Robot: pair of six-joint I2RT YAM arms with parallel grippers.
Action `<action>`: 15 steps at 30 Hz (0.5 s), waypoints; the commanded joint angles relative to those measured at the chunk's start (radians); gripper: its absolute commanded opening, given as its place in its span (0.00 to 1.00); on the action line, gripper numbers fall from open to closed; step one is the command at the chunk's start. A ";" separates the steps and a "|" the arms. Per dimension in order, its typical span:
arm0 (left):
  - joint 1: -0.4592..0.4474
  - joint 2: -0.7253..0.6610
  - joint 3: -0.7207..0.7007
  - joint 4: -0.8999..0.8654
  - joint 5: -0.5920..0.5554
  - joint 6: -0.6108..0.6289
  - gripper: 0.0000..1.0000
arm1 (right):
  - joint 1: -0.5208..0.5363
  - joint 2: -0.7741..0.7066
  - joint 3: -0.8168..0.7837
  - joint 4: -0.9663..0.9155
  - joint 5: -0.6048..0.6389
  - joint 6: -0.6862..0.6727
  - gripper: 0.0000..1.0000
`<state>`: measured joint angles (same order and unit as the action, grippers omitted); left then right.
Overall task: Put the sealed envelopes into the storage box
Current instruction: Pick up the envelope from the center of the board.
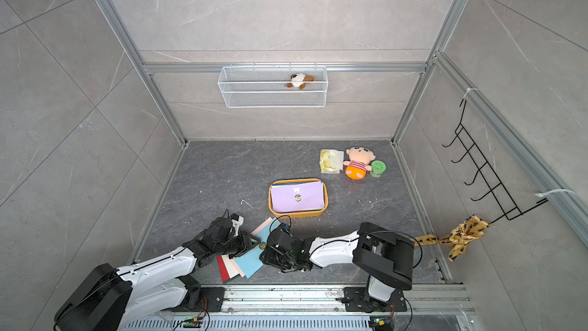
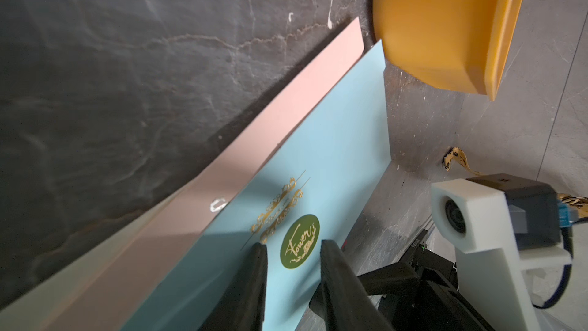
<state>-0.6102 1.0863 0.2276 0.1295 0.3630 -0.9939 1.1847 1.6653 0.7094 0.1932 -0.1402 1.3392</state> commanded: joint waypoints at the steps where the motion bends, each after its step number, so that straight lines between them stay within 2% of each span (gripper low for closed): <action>1: -0.009 0.004 -0.025 -0.034 -0.025 -0.009 0.34 | 0.008 0.007 -0.039 -0.017 0.002 0.015 0.47; 9: -0.011 -0.023 -0.047 -0.030 -0.028 -0.029 0.29 | 0.007 -0.022 -0.084 0.083 0.053 0.075 0.47; 15: -0.018 -0.082 -0.064 -0.036 -0.039 -0.063 0.27 | 0.007 -0.111 -0.155 -0.038 0.159 0.222 0.46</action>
<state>-0.6201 1.0245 0.1822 0.1410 0.3412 -1.0298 1.1873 1.5879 0.5972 0.2642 -0.0631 1.4696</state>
